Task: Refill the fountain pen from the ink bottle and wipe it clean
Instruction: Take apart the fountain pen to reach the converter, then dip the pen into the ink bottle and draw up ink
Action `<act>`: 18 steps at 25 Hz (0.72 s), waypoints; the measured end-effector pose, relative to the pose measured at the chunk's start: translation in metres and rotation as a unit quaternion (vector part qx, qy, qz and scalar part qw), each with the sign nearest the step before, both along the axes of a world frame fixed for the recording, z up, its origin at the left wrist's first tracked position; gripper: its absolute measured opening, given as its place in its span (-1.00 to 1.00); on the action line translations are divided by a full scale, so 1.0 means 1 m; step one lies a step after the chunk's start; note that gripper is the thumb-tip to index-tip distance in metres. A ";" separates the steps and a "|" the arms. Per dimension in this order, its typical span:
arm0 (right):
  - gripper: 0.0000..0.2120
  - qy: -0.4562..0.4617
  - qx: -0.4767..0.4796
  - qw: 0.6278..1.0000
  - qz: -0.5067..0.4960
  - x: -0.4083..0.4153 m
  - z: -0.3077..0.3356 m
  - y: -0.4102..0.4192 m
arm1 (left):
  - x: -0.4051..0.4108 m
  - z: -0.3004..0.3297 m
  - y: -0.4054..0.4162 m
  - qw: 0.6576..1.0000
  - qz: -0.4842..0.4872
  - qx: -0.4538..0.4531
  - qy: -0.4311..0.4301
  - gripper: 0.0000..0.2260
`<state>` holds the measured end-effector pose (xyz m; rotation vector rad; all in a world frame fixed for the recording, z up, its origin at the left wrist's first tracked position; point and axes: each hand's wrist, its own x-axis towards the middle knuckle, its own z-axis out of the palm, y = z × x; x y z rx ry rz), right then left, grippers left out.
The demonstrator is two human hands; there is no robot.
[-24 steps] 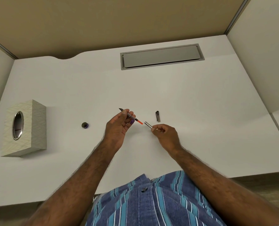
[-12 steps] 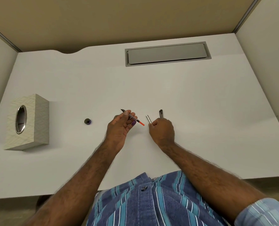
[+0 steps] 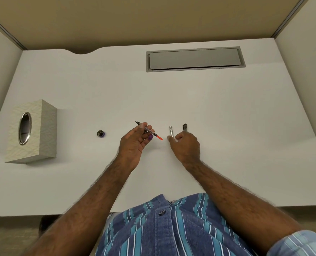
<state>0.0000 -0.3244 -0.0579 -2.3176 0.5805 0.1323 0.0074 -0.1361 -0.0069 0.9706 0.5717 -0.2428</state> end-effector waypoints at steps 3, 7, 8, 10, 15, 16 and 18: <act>-0.74 -0.026 0.025 0.999 -0.009 -0.006 0.006 -0.002 | -0.001 0.002 0.001 1.000 0.008 -0.003 0.001 -0.80; -0.81 -0.088 0.128 0.988 0.009 -0.018 0.025 0.002 | -0.003 0.002 0.004 1.000 0.015 -0.012 0.000 -0.79; -0.81 -0.091 0.158 0.983 0.016 -0.020 0.031 0.004 | -0.003 0.002 0.005 1.000 0.016 -0.015 0.000 -0.79; -0.79 -0.071 0.218 0.973 0.031 -0.022 0.042 0.011 | -0.005 0.001 0.006 1.000 0.016 -0.021 -0.003 -0.79; -0.80 -0.023 0.316 0.947 0.050 -0.024 0.057 0.028 | -0.009 0.004 0.015 0.999 0.008 -0.040 -0.014 -0.69; -0.84 -0.022 0.325 0.944 0.046 -0.025 0.058 0.032 | -0.008 0.004 0.018 0.999 0.003 -0.042 -0.015 -0.68; -0.90 -0.022 0.328 0.944 0.038 -0.025 0.060 0.038 | -0.007 0.004 0.025 0.999 -0.006 -0.045 -0.015 -0.68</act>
